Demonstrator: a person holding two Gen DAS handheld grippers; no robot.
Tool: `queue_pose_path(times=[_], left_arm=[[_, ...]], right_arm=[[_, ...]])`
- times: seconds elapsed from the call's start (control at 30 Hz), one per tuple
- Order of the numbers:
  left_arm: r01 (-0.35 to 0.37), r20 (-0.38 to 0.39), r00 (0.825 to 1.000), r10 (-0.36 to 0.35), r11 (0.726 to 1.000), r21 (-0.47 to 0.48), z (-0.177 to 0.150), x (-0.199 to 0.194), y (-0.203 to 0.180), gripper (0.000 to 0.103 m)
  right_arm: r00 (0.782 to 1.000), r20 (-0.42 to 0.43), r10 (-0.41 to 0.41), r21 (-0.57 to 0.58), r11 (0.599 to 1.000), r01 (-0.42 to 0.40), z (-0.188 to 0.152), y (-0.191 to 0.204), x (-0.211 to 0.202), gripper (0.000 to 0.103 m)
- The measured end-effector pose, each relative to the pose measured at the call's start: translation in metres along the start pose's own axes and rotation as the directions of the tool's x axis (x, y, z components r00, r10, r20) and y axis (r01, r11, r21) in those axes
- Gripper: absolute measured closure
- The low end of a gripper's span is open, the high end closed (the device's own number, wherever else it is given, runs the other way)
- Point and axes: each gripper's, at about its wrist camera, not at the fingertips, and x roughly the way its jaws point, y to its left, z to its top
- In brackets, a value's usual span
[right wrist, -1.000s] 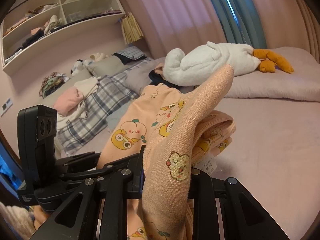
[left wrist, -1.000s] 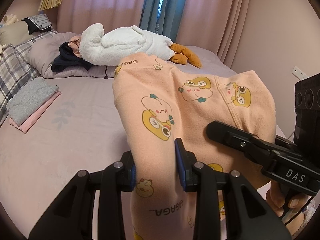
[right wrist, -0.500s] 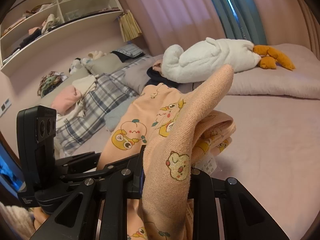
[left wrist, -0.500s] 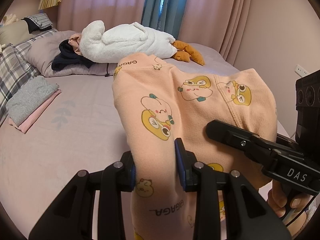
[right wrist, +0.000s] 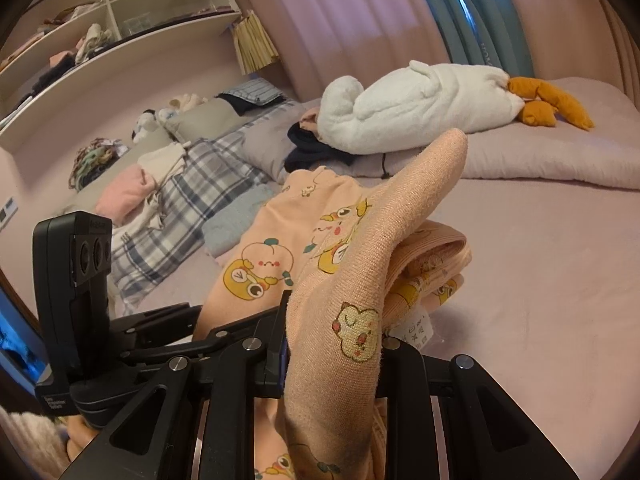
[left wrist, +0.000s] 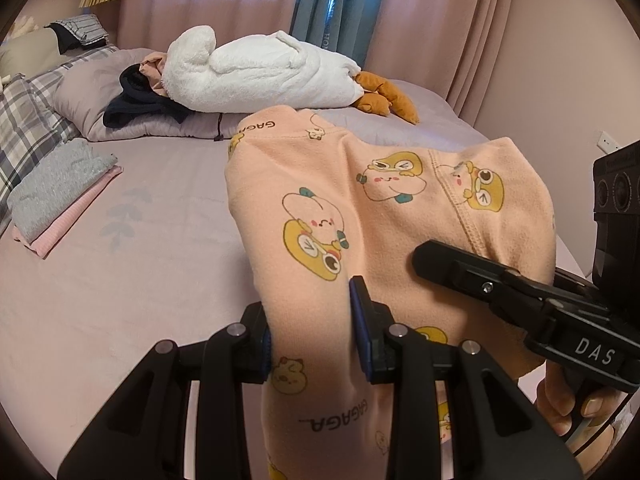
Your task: Fold small clothes
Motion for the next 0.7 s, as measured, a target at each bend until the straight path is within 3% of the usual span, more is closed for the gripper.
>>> queue_pose_path(times=[0.7], left_arm=[[-0.019, -0.031, 0.999, 0.019, 1.000, 0.001, 0.002, 0.021, 0.008, 0.071]], right_arm=[[1.000, -0.019, 0.009, 0.029, 1.000, -0.008, -0.002, -0.010, 0.020, 0.077]])
